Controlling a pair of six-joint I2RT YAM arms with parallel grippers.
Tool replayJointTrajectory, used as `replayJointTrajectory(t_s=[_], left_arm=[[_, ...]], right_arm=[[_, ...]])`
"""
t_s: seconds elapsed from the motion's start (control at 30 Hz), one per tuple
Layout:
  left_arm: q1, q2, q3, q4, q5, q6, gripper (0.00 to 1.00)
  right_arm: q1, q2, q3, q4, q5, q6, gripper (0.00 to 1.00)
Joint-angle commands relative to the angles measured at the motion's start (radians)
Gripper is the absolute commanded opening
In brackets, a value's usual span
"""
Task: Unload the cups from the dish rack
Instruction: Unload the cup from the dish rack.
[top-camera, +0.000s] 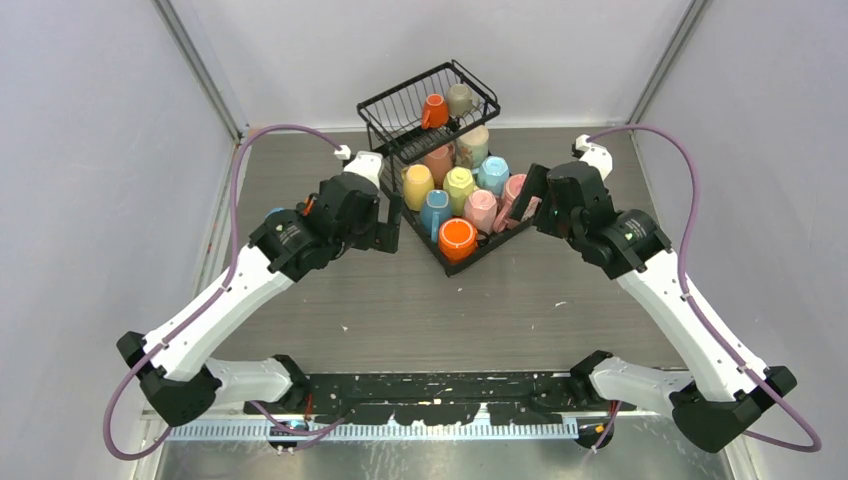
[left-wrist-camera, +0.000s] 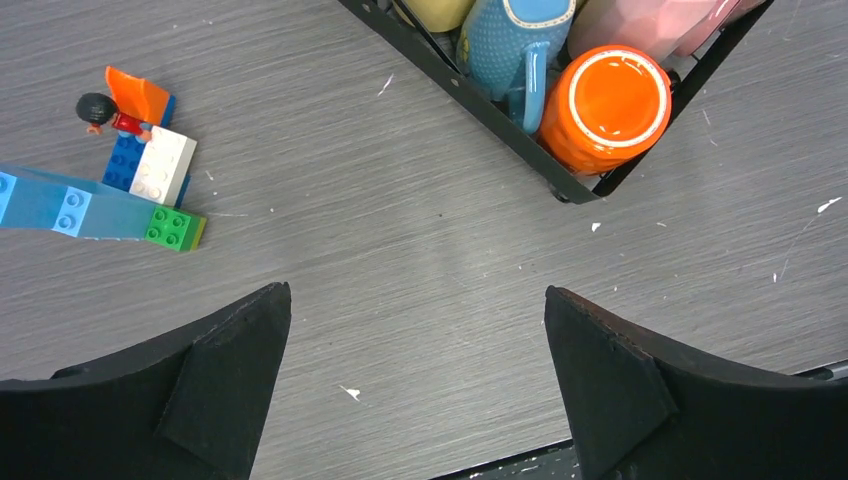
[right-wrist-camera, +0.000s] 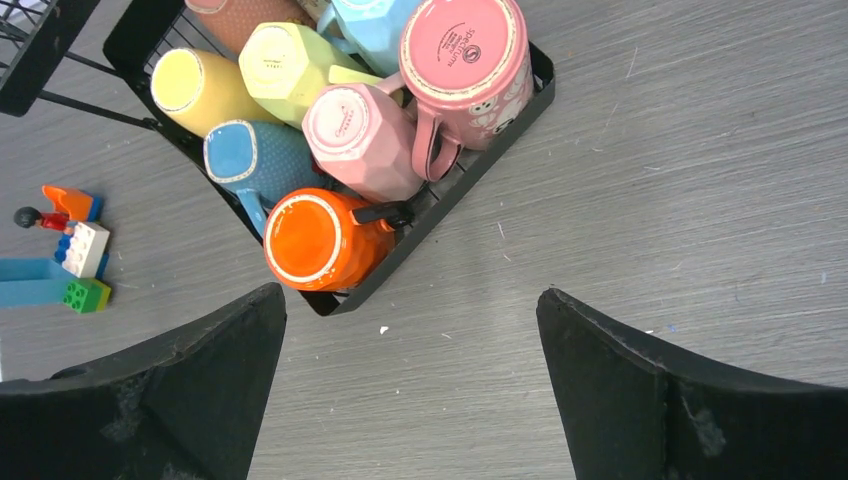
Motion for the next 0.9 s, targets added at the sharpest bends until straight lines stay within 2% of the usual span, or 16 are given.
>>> replayJointTrajectory(t_s=[0.0, 0.53, 0.67, 0.87], left_arm=[[0.004, -0.035, 0.003, 0.024, -0.007, 0.015, 1.0], [0.01, -0.089, -0.039, 0.038, -0.006, 0.017, 1.0], [0.015, -0.099, -0.048, 0.035, -0.004, 0.019, 1.0], [0.025, -0.095, -0.045, 0.018, 0.006, 0.025, 1.0]], right_arm=[[0.0, 0.01, -0.004, 0.008, -0.006, -0.007, 1.0], [0.0, 0.109, 0.011, -0.025, 0.036, 0.03, 1.0], [0.008, 0.155, 0.012, 0.0, -0.031, 0.015, 1.0], [0.067, 0.259, 0.04, 0.032, -0.054, 0.006, 1.0]])
